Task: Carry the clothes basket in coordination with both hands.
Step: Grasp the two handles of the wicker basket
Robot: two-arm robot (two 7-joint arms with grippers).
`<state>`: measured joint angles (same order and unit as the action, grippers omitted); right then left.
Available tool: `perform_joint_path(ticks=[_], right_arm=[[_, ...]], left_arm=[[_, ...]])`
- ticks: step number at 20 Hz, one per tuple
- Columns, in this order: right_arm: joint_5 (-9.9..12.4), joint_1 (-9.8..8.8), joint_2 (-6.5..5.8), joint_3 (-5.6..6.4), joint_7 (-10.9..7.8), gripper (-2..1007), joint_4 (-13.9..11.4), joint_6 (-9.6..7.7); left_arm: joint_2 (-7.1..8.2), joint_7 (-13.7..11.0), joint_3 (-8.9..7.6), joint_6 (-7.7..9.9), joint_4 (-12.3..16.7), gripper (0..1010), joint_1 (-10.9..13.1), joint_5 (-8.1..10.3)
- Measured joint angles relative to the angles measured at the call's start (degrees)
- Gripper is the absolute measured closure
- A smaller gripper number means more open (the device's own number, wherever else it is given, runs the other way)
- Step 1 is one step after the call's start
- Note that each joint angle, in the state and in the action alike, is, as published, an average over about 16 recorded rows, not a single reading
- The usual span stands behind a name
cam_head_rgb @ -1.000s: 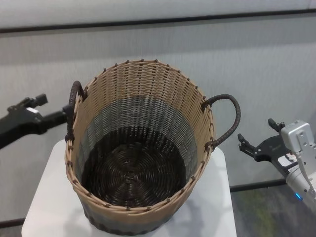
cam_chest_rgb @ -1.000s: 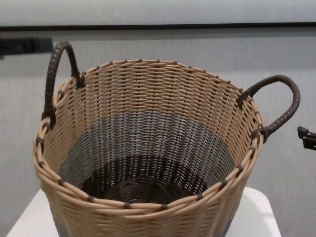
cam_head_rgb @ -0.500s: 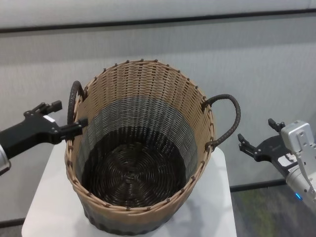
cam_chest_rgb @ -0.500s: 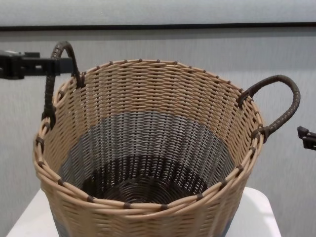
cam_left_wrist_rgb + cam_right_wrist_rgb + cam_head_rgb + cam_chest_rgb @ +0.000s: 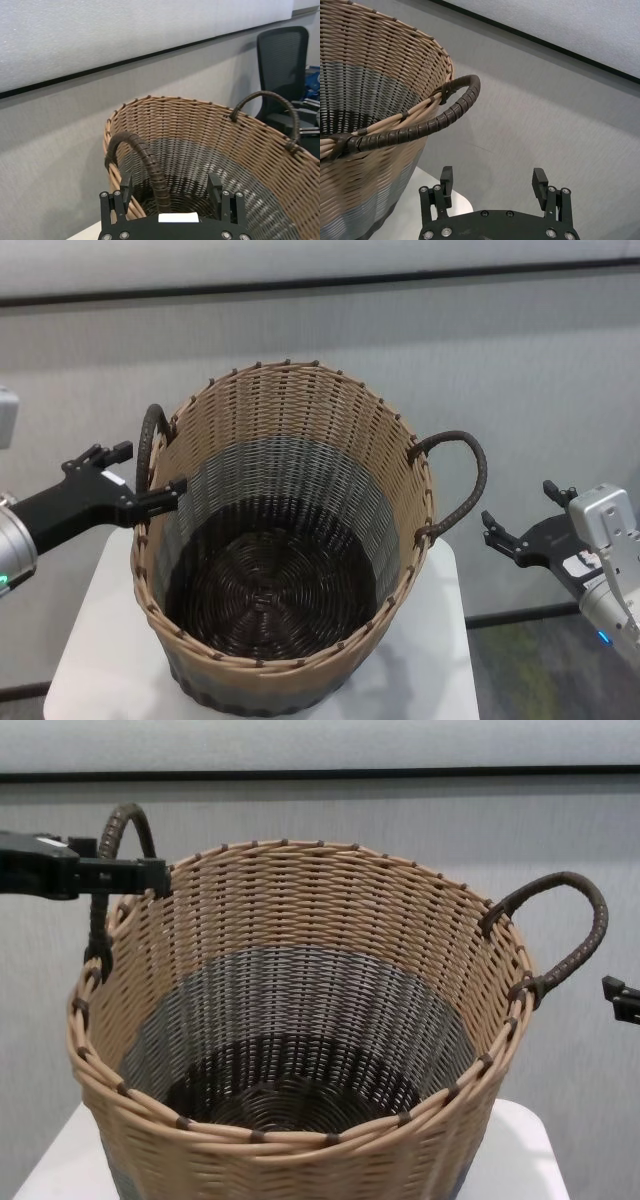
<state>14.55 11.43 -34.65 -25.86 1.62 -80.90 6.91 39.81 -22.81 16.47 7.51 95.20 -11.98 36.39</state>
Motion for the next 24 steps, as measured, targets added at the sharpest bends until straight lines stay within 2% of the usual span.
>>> perform_joint_path(ticks=[5,12,20,24], right_arm=[[0.0,0.0,0.0,0.0,0.0,5,0.0,0.0],[0.0,0.0,0.0,0.0,0.0,5,0.0,0.0],[0.0,0.0,0.0,0.0,0.0,5,0.0,0.0],[0.0,0.0,0.0,0.0,0.0,5,0.0,0.0]], left_arm=[[-1.62,1.9,0.21,0.9,-1.6,11,-1.1,-2.2],[-3.16,4.1,0.38,1.14,-3.3,11,-2.0,-5.4],[-3.67,4.8,0.73,0.18,-4.0,11,-2.4,-7.88],[-3.65,4.8,0.8,-0.04,-4.0,11,-2.4,-8.09]])
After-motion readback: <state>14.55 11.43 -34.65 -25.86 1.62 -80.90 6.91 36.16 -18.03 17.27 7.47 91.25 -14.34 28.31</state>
